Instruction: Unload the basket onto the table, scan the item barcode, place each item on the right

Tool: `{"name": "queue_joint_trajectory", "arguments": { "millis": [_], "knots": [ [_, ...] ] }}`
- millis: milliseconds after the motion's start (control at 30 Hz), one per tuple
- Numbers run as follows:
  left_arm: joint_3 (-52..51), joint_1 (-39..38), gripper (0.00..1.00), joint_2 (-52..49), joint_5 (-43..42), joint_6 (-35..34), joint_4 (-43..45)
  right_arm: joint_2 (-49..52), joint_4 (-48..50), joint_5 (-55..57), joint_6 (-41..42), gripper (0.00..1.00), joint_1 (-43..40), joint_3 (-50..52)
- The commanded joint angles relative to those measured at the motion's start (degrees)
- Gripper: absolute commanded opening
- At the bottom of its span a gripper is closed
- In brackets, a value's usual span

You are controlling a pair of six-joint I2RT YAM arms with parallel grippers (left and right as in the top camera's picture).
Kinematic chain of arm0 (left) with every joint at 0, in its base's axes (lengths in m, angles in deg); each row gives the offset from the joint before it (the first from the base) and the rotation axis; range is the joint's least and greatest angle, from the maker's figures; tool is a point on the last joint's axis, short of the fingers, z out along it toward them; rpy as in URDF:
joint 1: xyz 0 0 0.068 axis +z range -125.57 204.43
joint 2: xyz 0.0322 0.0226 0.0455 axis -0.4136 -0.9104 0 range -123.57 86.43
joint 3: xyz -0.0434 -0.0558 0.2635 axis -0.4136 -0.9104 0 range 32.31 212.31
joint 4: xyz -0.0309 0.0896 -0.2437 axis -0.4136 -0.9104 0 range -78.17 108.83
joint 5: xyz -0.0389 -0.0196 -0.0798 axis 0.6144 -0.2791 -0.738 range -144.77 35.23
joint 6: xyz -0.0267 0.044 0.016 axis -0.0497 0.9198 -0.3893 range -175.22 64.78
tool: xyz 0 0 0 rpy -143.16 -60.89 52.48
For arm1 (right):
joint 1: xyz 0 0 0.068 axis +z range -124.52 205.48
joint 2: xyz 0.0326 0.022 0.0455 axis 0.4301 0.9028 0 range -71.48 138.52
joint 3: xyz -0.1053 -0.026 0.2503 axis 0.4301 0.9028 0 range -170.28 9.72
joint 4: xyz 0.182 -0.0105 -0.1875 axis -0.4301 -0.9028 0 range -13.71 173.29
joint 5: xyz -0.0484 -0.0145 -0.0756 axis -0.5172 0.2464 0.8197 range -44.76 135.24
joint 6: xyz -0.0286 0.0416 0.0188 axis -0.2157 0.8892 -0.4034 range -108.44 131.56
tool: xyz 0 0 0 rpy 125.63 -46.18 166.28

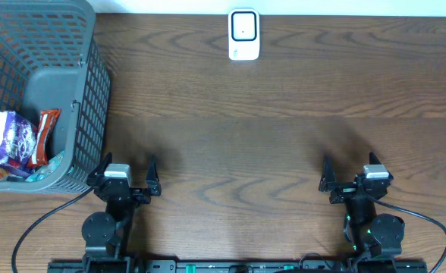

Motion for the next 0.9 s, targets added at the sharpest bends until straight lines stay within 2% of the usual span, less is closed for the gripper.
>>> {"name": "queue_joint_trajectory", "arguments": {
  "millis": [0, 167, 200, 233, 300, 400, 500, 667, 767, 867],
  "knots": [
    [-1.11, 0.28, 0.98, 0.35, -0.09, 0.15, -1.84, -0.31, -0.24, 0.31, -0.87, 0.99, -0.42, 0.09],
    [-1.09, 0.2, 0.98, 0.35, -2.4, -1.16, -1.27, -0.31, -0.24, 0.31, -0.87, 0.99, -0.42, 0.09],
    [-1.09, 0.13, 0.98, 0.35, -6.95, -4.28, -0.57, -0.31, -0.24, 0.31, -0.87, 0.99, -0.42, 0.09],
    [-1.09, 0.13, 0.98, 0.35, -15.85, -10.01, -0.37, -0.31, -0.24, 0.31, -0.87, 0.99, -0.42, 0.09],
    [-1.09, 0.13, 0.98, 0.35, -27.91, -16.74, -0.37, -0.31, -0.24, 0.31, -0.87, 0.99, -0.42, 0.09],
    [-1.09, 0.13, 0.98, 0.35, -36.44, -25.24, 2.95, -0.31, -0.24, 0.31, -0.87, 0.99, -0.42, 0.09],
    [-1.09, 0.13, 0.98, 0.35, -40.61, -35.91, 9.55, -0.31, -0.24, 0.31, -0.87, 0.99, -0.42, 0.09],
    [-1.07, 0.11, 0.98, 0.35, -47.82, -41.29, 28.76, -0.31, -0.24, 0.31, -0.87, 0.99, -0.42, 0.09],
    [-1.07, 0.13, 0.98, 0.35, -48.33, -46.84, 41.27, -0.31, -0.24, 0.31, -0.87, 0.99, -0.42, 0.09],
    [-0.57, 0.13, 0.98, 0.35, -47.39, -49.99, 49.64, -0.31, -0.24, 0.31, -0.87, 0.99, -0.42, 0.09]
  ]
}}
